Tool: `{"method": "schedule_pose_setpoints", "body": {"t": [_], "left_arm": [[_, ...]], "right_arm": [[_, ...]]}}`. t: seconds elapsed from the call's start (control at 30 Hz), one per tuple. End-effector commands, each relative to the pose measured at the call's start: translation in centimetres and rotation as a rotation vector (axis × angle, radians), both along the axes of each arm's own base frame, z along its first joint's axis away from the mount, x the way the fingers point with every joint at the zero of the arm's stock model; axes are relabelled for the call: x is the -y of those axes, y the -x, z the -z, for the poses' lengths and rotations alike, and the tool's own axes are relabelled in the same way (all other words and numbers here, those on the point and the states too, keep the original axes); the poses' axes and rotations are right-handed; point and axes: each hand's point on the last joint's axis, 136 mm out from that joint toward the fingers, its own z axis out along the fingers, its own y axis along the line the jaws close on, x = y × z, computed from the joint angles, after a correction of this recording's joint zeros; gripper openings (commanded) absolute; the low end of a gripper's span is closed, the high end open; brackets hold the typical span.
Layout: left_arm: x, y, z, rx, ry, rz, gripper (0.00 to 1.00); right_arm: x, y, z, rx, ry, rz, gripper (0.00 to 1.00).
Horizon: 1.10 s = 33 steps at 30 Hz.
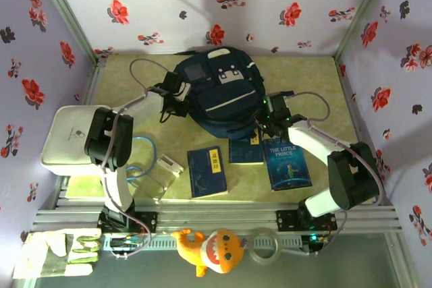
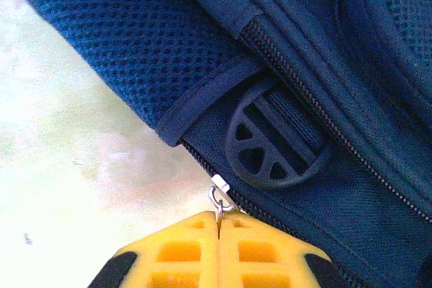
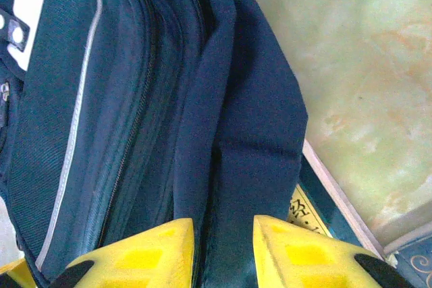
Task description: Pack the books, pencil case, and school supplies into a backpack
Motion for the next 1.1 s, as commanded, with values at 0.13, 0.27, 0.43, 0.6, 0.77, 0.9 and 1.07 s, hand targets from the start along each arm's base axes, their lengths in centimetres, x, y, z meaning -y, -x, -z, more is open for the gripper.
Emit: {"method": "schedule_pose_setpoints", "body": {"t": [0.13, 0.27, 0.43, 0.6, 0.77, 0.9, 1.07], "left_arm": [[-5.6, 0.7, -4.2, 0.108, 0.022, -0.25, 0.0], [-9.3, 1.5, -5.5, 0.144, 0.013, -0.392, 0.0], [-13.1, 2.0, -6.0, 0.158, 0.006, -0.54, 0.0], [-15.8, 2.2, -5.6, 0.139, -0.038, -0.657, 0.0], [-16.6, 1.9, -5.7, 0.141, -0.038, -0.695, 0.0], [-16.8, 1.8, -6.1, 0.144, -0.042, -0.703, 0.16], [-16.8, 2.2, -7.3, 0.148, -0.031, -0.715, 0.44]], "right_arm": [[-4.7, -1.7, -3.0, 0.1, -0.023, -0.163, 0.3], [-7.8, -2.6, -2.2, 0.092, -0.046, -0.242, 0.31], [-12.1, -4.6, -0.4, 0.075, -0.045, -0.339, 0.32], [-15.4, -6.8, 1.2, 0.067, -0.057, -0.416, 0.34], [-18.0, -8.2, 3.7, 0.031, -0.074, -0.48, 0.36], [-19.0, -9.3, 4.2, 0.029, -0.058, -0.522, 0.38], [-17.8, -9.8, 0.1, 0.106, -0.011, -0.549, 0.51]]}}
